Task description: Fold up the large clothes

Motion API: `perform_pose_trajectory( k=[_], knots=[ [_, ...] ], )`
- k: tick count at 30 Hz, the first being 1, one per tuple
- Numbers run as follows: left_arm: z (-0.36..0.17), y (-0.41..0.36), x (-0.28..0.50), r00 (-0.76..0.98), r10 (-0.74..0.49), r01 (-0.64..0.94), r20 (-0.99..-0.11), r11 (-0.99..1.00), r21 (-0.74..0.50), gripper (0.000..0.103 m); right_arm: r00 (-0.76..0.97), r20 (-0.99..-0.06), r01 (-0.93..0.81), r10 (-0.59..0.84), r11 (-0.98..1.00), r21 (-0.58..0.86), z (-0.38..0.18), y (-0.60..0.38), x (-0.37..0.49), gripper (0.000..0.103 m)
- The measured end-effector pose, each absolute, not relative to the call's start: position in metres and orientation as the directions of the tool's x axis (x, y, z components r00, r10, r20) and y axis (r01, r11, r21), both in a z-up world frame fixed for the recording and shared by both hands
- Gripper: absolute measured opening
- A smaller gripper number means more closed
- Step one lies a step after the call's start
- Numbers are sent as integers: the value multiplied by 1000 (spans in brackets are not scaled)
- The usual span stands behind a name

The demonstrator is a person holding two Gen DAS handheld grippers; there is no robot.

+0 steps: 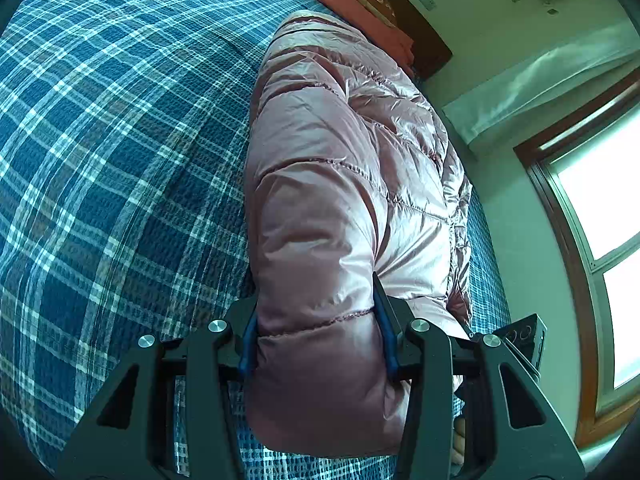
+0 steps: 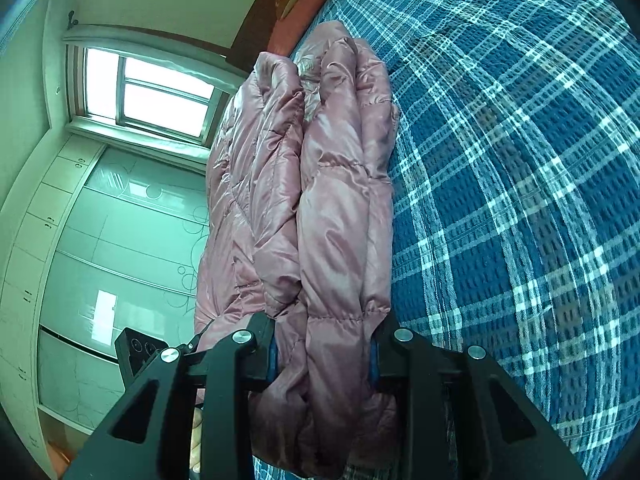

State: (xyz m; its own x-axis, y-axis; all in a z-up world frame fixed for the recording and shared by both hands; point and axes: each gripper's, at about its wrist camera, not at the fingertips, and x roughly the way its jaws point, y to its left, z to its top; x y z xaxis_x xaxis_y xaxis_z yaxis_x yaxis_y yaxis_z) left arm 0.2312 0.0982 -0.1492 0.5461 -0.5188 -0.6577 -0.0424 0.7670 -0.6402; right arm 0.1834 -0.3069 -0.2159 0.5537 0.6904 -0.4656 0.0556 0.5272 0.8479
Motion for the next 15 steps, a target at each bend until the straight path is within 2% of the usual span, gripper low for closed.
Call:
perform_pose_trajectory(
  k=[9,15],
  knots=[
    [-151,95,224,583,-473,-81,-661,775,-626,47,599,-458,76,657,523,849,-222,-302,167,32],
    [-148,93,220,600,-439,-95,-668,791,-605,57,621,-452,84,640,520,850,-223,-296,155,37]
  ],
)
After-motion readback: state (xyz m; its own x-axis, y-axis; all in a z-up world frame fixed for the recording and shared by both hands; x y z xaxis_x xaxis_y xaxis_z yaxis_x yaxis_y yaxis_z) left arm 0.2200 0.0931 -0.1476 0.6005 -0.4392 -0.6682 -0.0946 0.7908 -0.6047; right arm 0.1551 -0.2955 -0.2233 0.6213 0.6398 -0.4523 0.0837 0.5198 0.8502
